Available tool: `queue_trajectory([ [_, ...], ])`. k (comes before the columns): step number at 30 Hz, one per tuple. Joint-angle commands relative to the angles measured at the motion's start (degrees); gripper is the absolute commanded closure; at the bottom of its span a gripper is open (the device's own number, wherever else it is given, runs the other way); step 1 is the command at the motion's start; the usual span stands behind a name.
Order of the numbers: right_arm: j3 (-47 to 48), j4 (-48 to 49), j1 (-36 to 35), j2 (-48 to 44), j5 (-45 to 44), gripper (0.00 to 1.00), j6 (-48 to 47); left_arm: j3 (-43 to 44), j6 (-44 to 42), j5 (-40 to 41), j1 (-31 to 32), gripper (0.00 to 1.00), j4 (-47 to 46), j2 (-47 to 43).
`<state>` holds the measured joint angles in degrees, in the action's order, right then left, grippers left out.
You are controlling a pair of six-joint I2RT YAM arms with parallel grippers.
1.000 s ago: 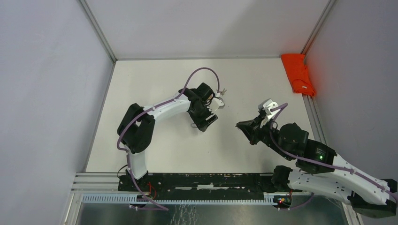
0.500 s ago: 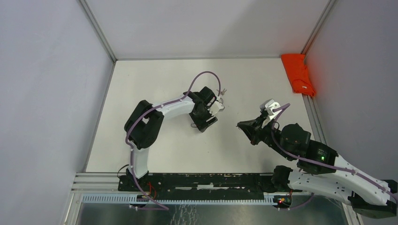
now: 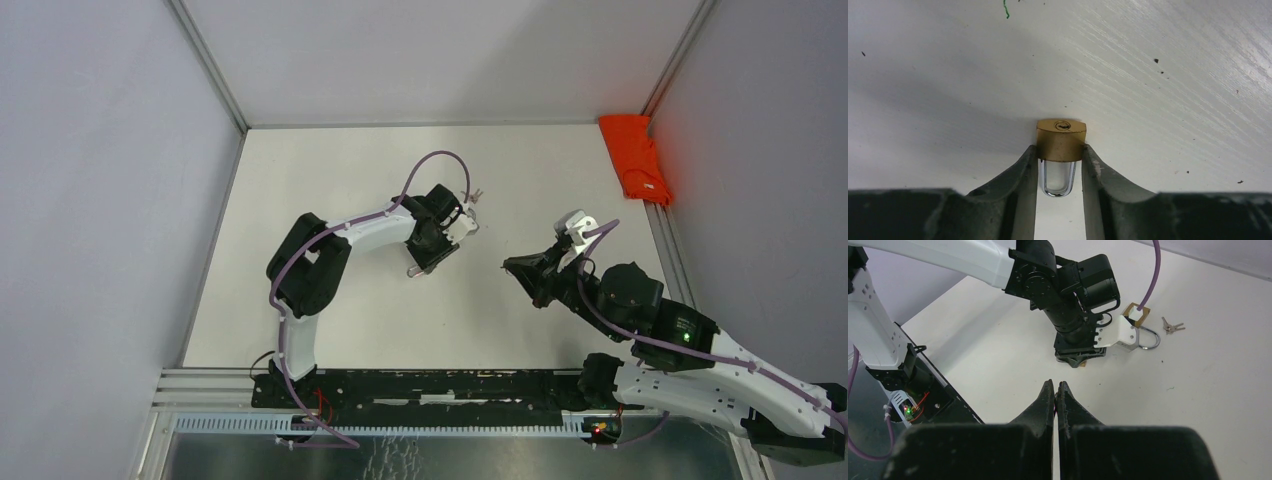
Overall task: Unlock with the key
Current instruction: Pick up the lock from the center of the board.
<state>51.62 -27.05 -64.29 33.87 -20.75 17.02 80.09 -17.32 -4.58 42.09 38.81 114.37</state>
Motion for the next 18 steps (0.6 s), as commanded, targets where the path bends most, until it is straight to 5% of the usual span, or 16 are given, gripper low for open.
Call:
queue_trajectory([
  [1, -0.22, 2.75, 0.00, 0.41, 0.80, 1.00, -0.79, 0.27, 3.74, 0.14, 0.40, 0.69, 1.06, 2.45],
  [9, -0.55, 3.73, 0.01, -0.11, 0.82, 1.00, -0.71, 1.98, 9.91, -0.48, 0.22, 0.85, 0.89, -4.29],
  [18, -0.81, 4.19, -0.04, 1.05, 1.16, 1.00, -1.18, -1.53, 18.53, -25.10, -0.07, 0.86, -3.51, -15.28],
])
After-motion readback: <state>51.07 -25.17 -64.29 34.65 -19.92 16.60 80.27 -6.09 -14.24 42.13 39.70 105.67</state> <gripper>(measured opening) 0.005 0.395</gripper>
